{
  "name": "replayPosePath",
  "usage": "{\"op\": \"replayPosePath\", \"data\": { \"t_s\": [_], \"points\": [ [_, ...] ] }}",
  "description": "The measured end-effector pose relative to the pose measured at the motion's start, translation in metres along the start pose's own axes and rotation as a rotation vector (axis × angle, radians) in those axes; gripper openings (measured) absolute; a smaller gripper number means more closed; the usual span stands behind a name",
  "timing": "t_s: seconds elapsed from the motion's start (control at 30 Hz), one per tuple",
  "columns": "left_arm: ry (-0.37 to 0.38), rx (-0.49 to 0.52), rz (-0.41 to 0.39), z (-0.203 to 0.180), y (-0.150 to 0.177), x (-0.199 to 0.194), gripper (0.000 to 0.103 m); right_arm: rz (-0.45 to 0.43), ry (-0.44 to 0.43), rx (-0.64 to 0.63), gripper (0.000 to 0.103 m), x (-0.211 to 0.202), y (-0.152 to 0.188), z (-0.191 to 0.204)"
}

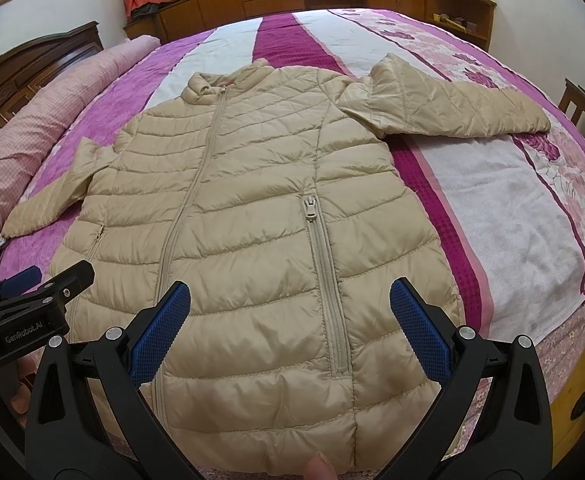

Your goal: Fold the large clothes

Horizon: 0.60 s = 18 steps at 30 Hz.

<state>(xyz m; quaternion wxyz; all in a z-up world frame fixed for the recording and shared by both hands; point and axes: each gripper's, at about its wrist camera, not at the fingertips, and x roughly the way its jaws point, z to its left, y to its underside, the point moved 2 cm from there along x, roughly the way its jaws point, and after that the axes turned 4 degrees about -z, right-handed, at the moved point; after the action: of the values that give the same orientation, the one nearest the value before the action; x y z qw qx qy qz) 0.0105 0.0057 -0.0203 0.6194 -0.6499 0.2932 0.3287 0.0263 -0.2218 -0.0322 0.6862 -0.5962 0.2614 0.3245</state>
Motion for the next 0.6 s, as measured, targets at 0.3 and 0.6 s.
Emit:
{"op": "replayPosePath", "data": {
  "t_s": [0.3,0.6],
  "points": [
    [0.004,-0.002,0.010,0.0000,0.0020,0.0016,0.098,0.002,-0.004,0.004,0.100,0.0009,0.0006,-0.0010],
    [-0.002,0.001,0.028,-0.0024,0.0018,0.0049,0.098,0.018,-0.033,0.034,0.100,0.0058,0.0029,-0.0057]
  ]
}}
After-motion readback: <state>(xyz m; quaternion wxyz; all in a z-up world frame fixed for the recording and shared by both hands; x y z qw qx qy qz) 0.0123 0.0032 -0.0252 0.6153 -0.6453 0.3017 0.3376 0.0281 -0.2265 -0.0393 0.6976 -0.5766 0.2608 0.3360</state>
